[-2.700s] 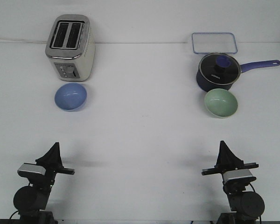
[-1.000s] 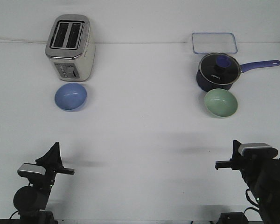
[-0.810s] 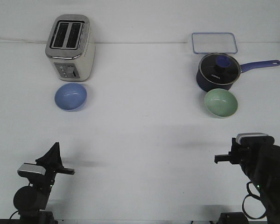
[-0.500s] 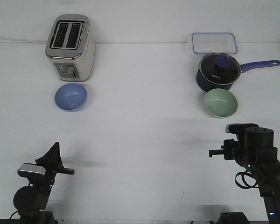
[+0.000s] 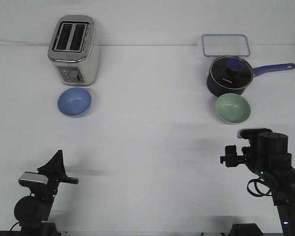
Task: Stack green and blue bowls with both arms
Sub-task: 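Reach the right gripper forward to the pale green bowl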
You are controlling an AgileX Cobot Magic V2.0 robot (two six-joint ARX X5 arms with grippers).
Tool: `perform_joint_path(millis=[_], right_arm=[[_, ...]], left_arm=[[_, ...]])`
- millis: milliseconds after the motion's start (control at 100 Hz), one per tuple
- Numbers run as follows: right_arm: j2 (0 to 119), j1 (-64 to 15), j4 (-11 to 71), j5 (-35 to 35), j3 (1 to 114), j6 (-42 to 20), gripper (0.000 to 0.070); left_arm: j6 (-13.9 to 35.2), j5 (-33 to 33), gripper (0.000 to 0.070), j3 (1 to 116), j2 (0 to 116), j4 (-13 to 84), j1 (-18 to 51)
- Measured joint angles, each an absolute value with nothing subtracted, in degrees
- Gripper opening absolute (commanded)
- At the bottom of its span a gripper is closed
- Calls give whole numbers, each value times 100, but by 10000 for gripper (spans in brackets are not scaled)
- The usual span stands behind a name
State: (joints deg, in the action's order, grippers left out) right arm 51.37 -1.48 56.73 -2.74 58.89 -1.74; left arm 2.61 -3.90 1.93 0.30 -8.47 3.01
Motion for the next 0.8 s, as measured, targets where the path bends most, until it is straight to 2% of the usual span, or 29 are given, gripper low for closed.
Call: perform_joint_path(millis=[210, 510, 800], right_arm=[[5562, -40, 5435, -80, 6270, -80, 479], [7494, 648, 5393, -451, 7797, 263, 479], [9327, 1184, 5301, -478, 8989, 742, 479]], left_arm=[[261, -390, 10, 193, 30, -847, 301], [261, -390, 10, 193, 30, -847, 301], [261, -390, 10, 193, 30, -847, 301]])
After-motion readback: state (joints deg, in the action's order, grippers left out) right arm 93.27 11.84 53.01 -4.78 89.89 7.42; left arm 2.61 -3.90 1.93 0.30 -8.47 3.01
